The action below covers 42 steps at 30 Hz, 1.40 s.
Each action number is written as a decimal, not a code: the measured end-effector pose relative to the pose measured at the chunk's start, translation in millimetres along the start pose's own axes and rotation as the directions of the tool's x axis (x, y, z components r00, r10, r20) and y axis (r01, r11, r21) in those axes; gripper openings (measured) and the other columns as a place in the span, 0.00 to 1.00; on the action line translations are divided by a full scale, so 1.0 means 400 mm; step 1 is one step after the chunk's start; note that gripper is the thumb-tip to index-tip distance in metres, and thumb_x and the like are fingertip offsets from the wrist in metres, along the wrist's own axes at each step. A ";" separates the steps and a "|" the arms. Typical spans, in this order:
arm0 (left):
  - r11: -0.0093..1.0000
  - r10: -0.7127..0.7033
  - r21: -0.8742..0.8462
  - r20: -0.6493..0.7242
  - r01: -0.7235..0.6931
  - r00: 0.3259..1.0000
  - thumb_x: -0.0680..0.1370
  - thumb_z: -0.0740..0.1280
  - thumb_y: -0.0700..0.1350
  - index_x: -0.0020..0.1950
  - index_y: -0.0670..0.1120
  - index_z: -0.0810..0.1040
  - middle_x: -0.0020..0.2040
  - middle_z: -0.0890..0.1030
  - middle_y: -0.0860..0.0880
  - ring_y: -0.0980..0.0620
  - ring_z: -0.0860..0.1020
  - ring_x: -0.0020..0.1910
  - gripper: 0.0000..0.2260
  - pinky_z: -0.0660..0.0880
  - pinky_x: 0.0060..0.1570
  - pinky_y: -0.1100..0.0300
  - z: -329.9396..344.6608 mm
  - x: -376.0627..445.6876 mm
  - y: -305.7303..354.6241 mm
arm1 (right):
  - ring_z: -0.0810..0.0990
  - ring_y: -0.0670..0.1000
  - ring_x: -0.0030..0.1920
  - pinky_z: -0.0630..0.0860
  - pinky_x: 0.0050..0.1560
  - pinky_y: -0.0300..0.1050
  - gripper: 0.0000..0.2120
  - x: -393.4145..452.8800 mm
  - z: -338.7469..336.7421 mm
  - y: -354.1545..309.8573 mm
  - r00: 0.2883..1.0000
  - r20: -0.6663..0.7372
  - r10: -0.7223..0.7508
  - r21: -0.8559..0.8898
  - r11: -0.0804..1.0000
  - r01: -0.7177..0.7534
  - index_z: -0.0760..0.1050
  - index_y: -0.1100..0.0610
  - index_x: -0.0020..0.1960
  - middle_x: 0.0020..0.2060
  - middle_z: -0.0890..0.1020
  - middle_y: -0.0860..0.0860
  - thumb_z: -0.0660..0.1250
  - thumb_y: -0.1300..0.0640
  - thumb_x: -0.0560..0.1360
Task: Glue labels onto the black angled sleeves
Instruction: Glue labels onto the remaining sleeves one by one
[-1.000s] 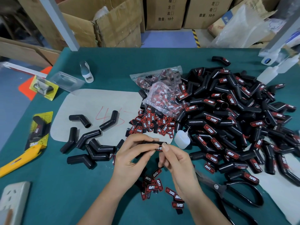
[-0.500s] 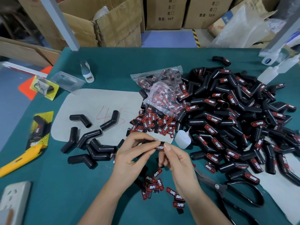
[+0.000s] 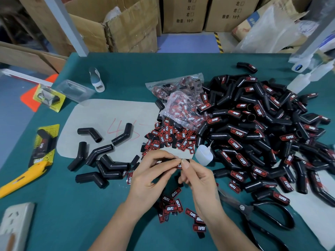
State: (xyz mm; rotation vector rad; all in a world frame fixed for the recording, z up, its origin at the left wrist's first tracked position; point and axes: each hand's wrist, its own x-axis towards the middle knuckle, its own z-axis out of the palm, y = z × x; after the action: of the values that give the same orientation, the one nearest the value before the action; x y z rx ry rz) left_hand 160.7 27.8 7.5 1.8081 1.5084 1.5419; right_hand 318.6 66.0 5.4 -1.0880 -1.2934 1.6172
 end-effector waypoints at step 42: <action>0.941 -0.259 -0.227 -0.010 0.250 0.966 0.82 0.70 0.53 0.55 0.55 0.87 0.57 0.82 0.53 0.44 0.82 0.52 0.06 0.81 0.43 0.36 0.012 -0.001 0.017 | 0.70 0.47 0.35 0.68 0.40 0.35 0.32 -0.002 -0.003 -0.009 0.999 0.011 -0.038 -0.025 0.999 0.038 0.73 0.61 0.36 0.31 0.72 0.56 0.64 0.32 0.79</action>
State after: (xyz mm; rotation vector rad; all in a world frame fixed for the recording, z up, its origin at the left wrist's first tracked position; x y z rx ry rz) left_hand 168.3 26.5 10.9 1.4045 1.4533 1.5563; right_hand 320.4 66.1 8.8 -1.0650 -1.3366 1.5844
